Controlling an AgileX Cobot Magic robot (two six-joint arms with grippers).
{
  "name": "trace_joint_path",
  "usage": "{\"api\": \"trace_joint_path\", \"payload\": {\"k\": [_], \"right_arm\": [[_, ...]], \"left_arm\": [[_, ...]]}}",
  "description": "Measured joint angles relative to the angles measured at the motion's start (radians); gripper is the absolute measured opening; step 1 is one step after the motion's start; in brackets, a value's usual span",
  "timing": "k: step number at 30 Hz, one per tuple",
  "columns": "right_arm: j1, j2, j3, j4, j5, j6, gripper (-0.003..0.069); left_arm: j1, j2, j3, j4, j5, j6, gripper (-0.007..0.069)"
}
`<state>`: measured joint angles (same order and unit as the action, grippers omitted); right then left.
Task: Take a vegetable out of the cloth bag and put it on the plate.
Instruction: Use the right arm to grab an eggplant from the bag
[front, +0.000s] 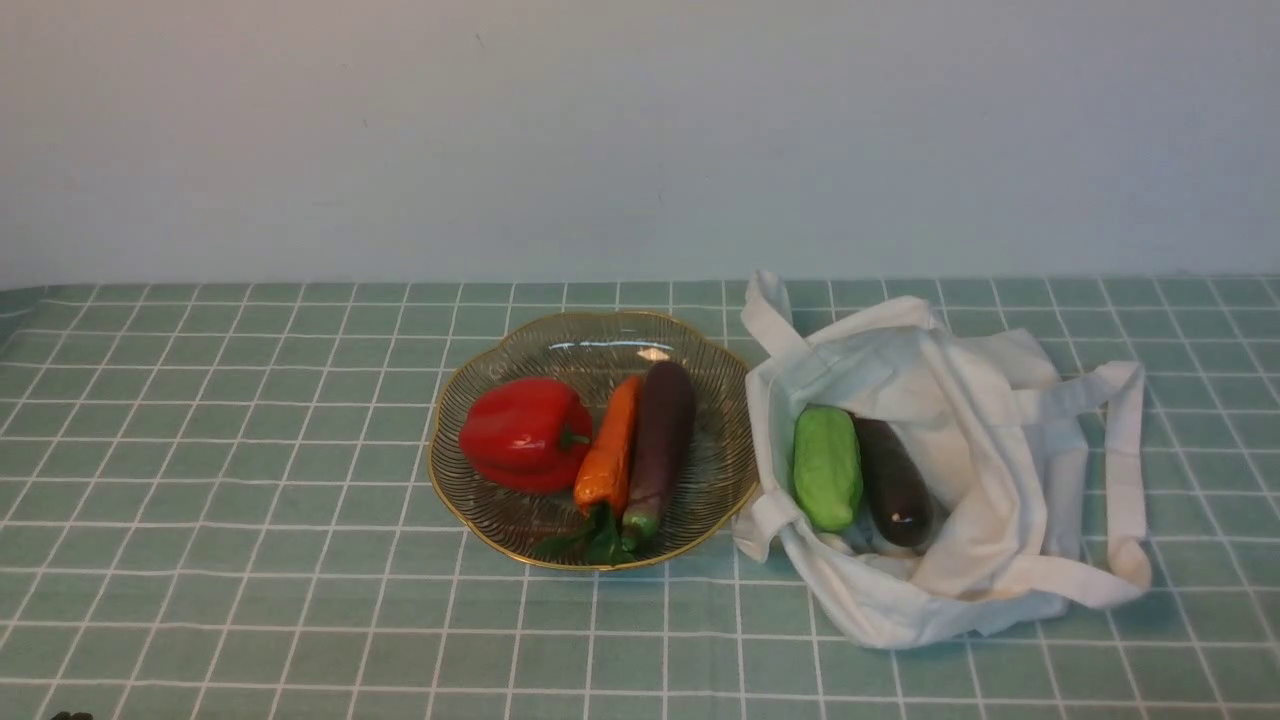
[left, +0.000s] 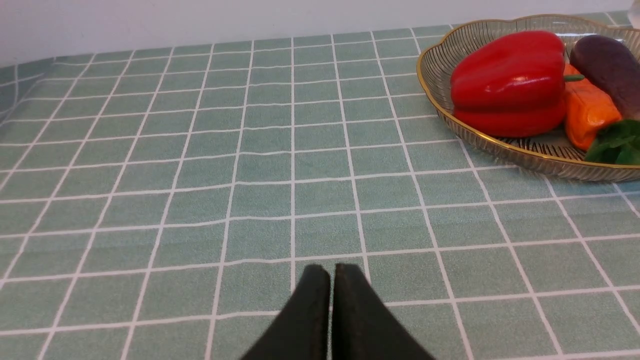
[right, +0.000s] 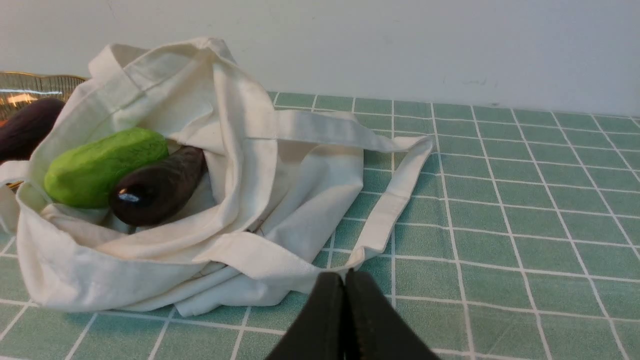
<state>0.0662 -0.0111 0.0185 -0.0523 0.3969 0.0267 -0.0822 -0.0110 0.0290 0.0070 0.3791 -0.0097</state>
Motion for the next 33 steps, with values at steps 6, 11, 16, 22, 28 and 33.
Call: {"api": "trace_joint_path", "payload": {"k": [6,11,16,22,28,33], "right_arm": [[0.000,0.000,0.000,0.000,0.000,0.000,-0.0015],[0.000,0.000,0.000,0.000,0.000,0.000,-0.0015],[0.000,0.000,0.000,0.000,0.000,0.000,-0.0015],[0.000,0.000,0.000,0.000,0.000,0.000,-0.0015],[0.000,0.000,0.003,0.093,-0.019,0.045,-0.0015],[0.000,0.000,0.009,0.559,-0.046,0.259,-0.0015]], "left_arm": [[0.000,0.000,0.000,0.000,0.000,0.000,-0.0004],[0.000,0.000,0.000,0.000,0.000,0.000,-0.0004],[0.000,0.000,0.000,0.000,0.000,0.000,-0.0004],[0.000,0.000,0.000,0.000,0.000,0.000,-0.0004],[0.000,0.000,0.000,0.000,0.000,0.000,-0.0004],[0.000,0.000,0.000,0.000,0.000,0.000,-0.0004]]}}
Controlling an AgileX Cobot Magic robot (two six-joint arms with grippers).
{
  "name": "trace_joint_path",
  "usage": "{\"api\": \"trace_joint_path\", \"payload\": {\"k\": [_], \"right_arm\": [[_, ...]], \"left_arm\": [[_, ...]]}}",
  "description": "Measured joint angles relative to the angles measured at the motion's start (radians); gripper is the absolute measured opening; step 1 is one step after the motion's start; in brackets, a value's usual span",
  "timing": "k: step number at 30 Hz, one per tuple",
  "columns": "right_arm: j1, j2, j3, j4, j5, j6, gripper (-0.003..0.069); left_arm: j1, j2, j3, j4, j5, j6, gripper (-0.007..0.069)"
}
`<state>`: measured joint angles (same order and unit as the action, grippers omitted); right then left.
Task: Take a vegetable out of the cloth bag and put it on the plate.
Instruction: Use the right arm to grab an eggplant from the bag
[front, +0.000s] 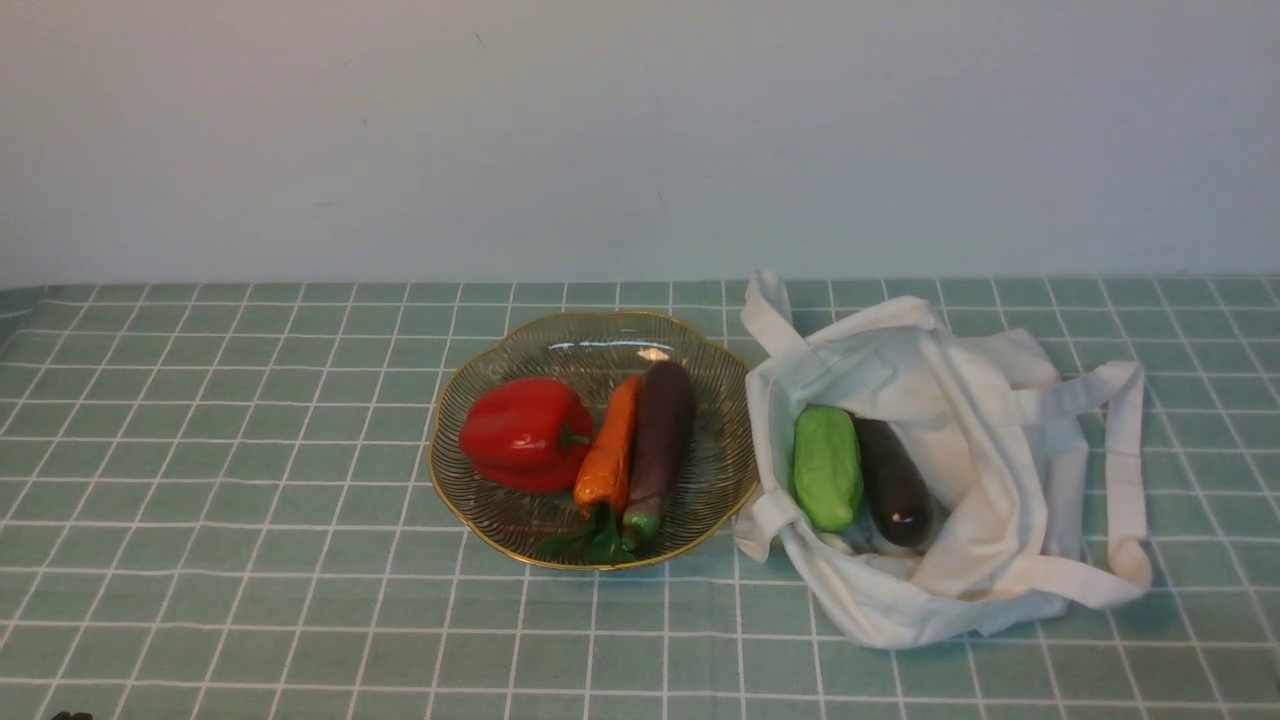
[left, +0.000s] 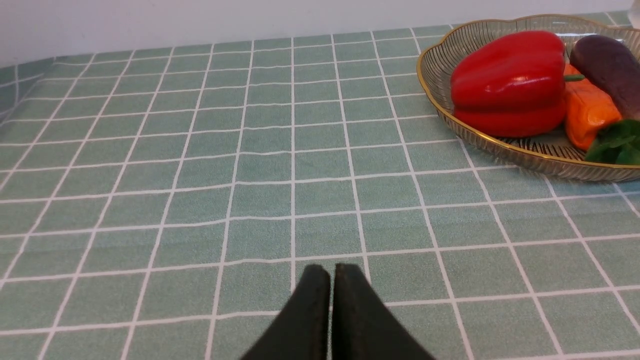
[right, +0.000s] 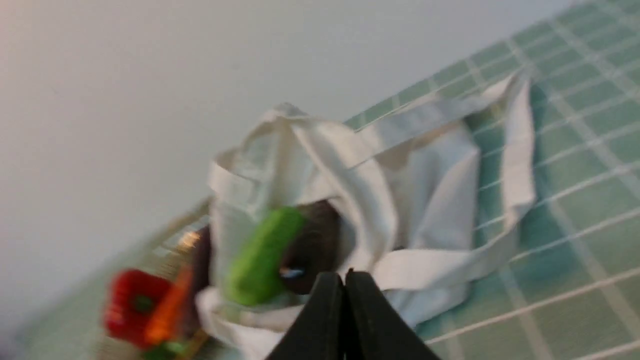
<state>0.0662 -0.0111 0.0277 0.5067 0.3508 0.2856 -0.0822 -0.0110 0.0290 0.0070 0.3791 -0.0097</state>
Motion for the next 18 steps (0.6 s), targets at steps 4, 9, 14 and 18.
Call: {"api": "trace_joint_path", "payload": {"k": [4,9,14,18], "right_arm": [[0.000,0.000,0.000,0.229,-0.020,0.051,-0.0015],[0.000,0.000,-0.005,0.320,-0.009,0.034,-0.0015],[0.015,0.004,-0.191,0.267,0.065,-0.194,-0.0015],[0.017,0.125,-0.404,0.082,0.174,-0.269,-0.0015]], "left_arm": [[0.000,0.000,0.000,0.000,0.000,0.000,-0.0004],[0.000,0.000,0.000,0.000,0.000,0.000,-0.0004],[0.000,0.000,0.000,0.000,0.000,0.000,-0.0004],[0.000,0.000,0.000,0.000,0.000,0.000,-0.0004]]}}
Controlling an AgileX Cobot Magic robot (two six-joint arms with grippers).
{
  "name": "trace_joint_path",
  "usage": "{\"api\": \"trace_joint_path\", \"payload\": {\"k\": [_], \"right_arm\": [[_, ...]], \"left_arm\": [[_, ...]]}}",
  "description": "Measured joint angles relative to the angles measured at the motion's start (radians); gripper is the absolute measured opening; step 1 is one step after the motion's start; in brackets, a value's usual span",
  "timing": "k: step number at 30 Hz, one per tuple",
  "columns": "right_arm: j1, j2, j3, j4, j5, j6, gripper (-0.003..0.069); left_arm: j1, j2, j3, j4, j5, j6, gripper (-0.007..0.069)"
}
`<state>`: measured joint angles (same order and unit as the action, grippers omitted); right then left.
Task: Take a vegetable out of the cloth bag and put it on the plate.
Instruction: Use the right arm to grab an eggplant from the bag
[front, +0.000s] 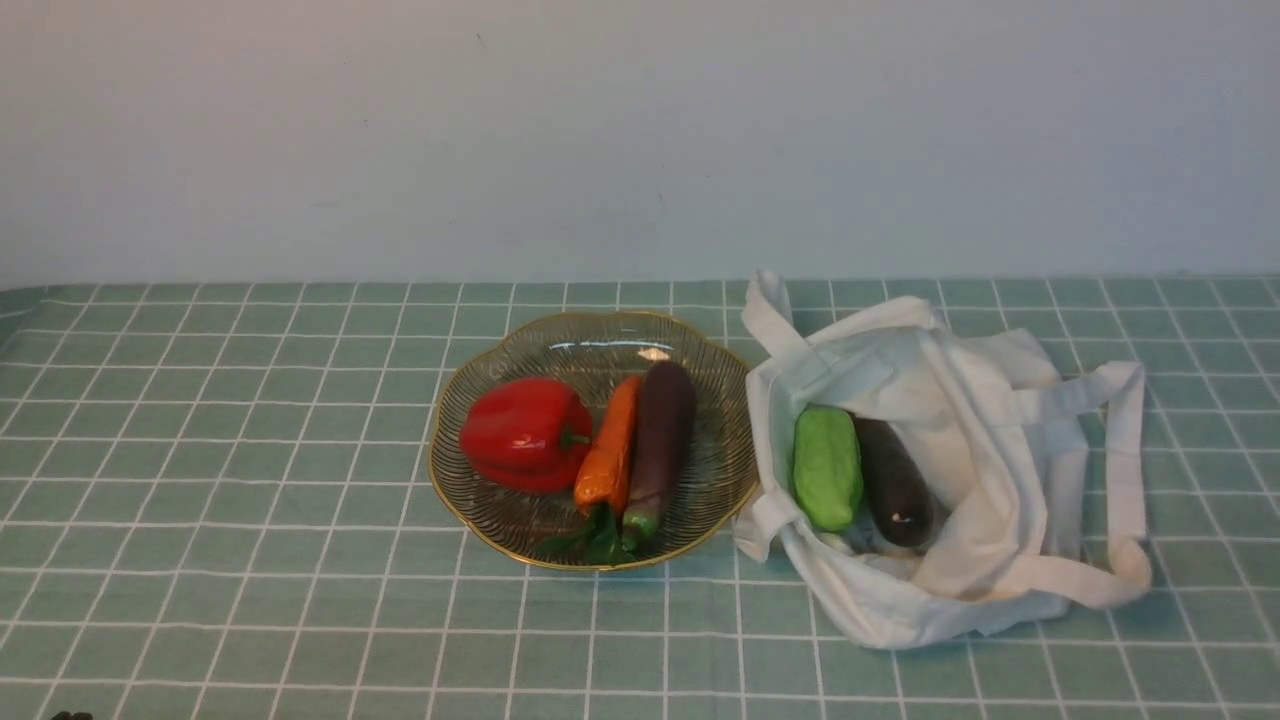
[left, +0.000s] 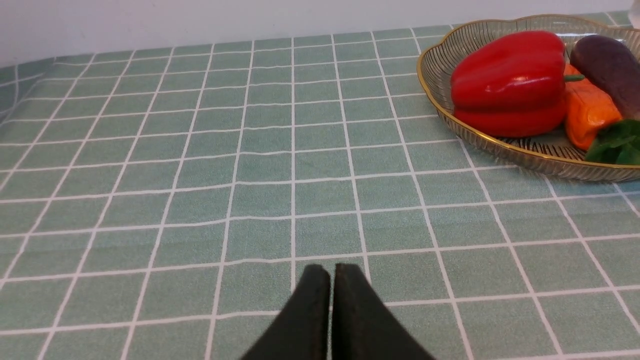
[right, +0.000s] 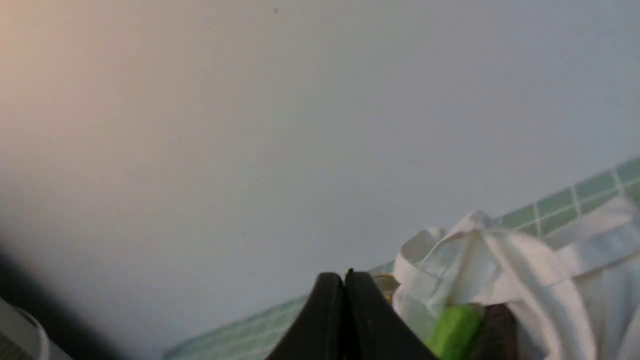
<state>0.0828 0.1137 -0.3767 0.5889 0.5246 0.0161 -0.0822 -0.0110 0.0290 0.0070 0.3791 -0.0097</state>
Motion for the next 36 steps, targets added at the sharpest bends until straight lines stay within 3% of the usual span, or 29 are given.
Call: {"api": "trace_joint_path", "payload": {"k": [4,7,9,14,19,23,24,28,33,36], "right_arm": [[0.000,0.204,-0.130,-0.195,0.190,0.016,-0.0013],[0.000,0.507,-0.213,-0.325,0.388,0.076,-0.0013],[0.001,0.623,-0.230,-0.322,0.423,0.072,-0.0013],[0.068,0.998,-0.306,-0.110,0.460,-0.188,-0.0013],[0.166,1.191,-0.396,-0.052,0.407,-0.268,-0.0013],[0.214,1.331,-0.526,-0.125,0.380,-0.183,-0.0011],[0.231,1.402,-0.597,-0.191,0.378,-0.104,-0.0010],[0.251,1.507,-0.724,-0.294,0.388,0.012,-0.0002],[0.260,1.565,-0.819,-0.382,0.392,0.093,0.0020],[0.261,1.573,-0.845,-0.422,0.368,0.134,0.0069]], "left_arm": [[0.000,0.000,0.000,0.000,0.000,0.000,-0.0004],[0.000,0.000,0.000,0.000,0.000,0.000,-0.0004],[0.000,0.000,0.000,0.000,0.000,0.000,-0.0004],[0.000,0.000,0.000,0.000,0.000,0.000,-0.0004],[0.000,0.000,0.000,0.000,0.000,0.000,-0.0004],[0.000,0.000,0.000,0.000,0.000,0.000,-0.0004],[0.000,0.000,0.000,0.000,0.000,0.000,-0.0004],[0.000,0.000,0.000,0.000,0.000,0.000,-0.0004],[0.000,0.000,0.000,0.000,0.000,0.000,-0.0004],[0.000,0.000,0.000,0.000,0.000,0.000,-0.0004]]}}
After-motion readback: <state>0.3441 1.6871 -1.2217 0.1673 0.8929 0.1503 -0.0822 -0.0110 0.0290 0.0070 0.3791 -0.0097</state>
